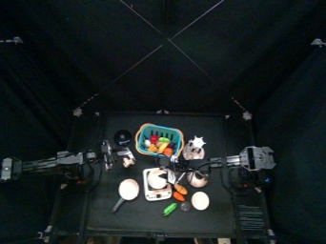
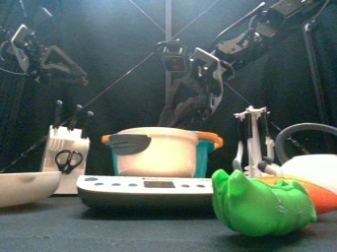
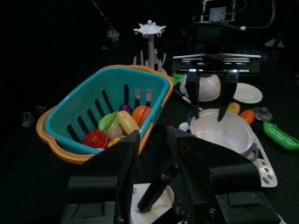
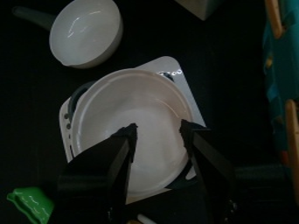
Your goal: Place pot below pan
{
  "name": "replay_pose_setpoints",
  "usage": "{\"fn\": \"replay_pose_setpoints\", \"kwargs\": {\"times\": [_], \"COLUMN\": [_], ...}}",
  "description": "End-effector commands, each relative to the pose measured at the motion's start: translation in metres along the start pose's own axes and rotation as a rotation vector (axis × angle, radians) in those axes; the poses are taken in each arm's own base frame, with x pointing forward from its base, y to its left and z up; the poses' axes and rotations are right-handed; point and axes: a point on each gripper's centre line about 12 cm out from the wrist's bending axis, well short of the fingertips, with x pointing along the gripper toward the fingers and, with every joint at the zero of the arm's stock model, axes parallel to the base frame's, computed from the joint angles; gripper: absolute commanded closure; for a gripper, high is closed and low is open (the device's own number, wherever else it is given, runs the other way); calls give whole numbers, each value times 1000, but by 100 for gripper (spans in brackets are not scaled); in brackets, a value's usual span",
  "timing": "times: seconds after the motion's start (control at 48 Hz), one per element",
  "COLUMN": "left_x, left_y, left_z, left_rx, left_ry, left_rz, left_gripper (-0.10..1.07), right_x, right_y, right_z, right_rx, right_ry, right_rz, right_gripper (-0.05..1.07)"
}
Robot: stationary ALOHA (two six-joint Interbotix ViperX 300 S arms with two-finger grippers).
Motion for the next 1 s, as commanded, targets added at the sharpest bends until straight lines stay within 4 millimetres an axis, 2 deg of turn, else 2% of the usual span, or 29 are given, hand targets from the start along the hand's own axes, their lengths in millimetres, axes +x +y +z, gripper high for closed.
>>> {"fn": "replay_pose_setpoints", "kwargs": {"times": [0.0,0.25,0.729,0.854,0.979], "left_x": [1,1,1,1,1], "left_y": [1,1,0,0,1], "left_z": [6,4,3,2,1], "left_rx": [0,0,-2,-3,-2], "left_ry": [-14,-9,-8,-1,5], "left_rz": [2,2,2,2,3], "left_gripper": [24,24,24,24,24], "right_x": [-9,4,28,35,36], "right_y": [1,-9,-13,-13,-12], "right_z": [19,23,10,6,8], "right_rx": [-19,-58,-57,-57,-55], "right_ry": [-57,-48,28,59,73], "right_rz": [2,-25,-37,-37,-37], "right_gripper": [21,21,23,30,45]}}
